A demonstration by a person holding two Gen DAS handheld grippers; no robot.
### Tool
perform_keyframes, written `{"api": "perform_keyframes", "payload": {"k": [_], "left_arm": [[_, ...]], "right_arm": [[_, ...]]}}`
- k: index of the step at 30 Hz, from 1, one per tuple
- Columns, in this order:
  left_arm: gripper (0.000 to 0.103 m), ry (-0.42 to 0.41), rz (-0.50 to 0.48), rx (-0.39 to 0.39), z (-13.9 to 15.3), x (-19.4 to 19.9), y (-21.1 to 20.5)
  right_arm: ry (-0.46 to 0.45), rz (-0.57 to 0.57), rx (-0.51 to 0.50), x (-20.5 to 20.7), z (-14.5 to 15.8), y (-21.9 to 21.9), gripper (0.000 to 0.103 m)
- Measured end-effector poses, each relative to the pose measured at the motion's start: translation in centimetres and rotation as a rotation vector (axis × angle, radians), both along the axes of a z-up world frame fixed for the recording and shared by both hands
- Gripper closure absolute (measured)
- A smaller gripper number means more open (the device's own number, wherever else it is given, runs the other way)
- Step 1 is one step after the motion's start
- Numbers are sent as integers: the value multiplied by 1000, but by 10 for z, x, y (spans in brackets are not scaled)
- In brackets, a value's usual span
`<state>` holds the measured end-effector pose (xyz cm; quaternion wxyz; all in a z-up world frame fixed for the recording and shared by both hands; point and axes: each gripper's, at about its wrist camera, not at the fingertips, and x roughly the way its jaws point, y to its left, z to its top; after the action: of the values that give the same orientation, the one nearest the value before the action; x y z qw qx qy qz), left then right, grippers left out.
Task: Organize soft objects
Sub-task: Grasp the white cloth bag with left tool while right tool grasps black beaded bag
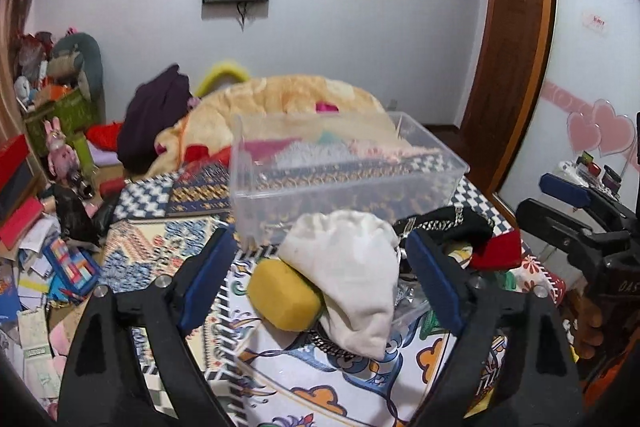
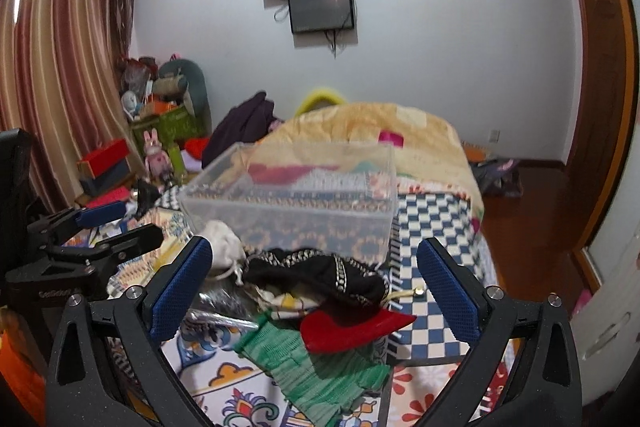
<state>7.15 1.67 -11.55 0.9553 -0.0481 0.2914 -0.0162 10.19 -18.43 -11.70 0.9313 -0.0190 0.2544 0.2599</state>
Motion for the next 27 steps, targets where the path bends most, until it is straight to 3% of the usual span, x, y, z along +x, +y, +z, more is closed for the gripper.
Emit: {"api": "perform_keyframes", "payload": {"k": [10,13,15,20,24,27], "left_arm": [[18,101,-90,-63,-29,30,-12],[30,126,-95,-49,-38,36,-15],[43,138,-91,-48,-41,39,-14],[62,136,-78,-70,-41,38,-7],[77,135,-66,-83,-37,34,0],[80,119,-59,-89,-31,31,5]], "right_arm": [[120,25,-20,24,-26,6,34],[157,37,-15,28,-32,8,46],[159,42,-13,27,-32,8,55],[150,46,-18,29,-29,8,74],[147,43,-7,31,-28,6,80],[129,33,-1,30,-23,5,83]]}}
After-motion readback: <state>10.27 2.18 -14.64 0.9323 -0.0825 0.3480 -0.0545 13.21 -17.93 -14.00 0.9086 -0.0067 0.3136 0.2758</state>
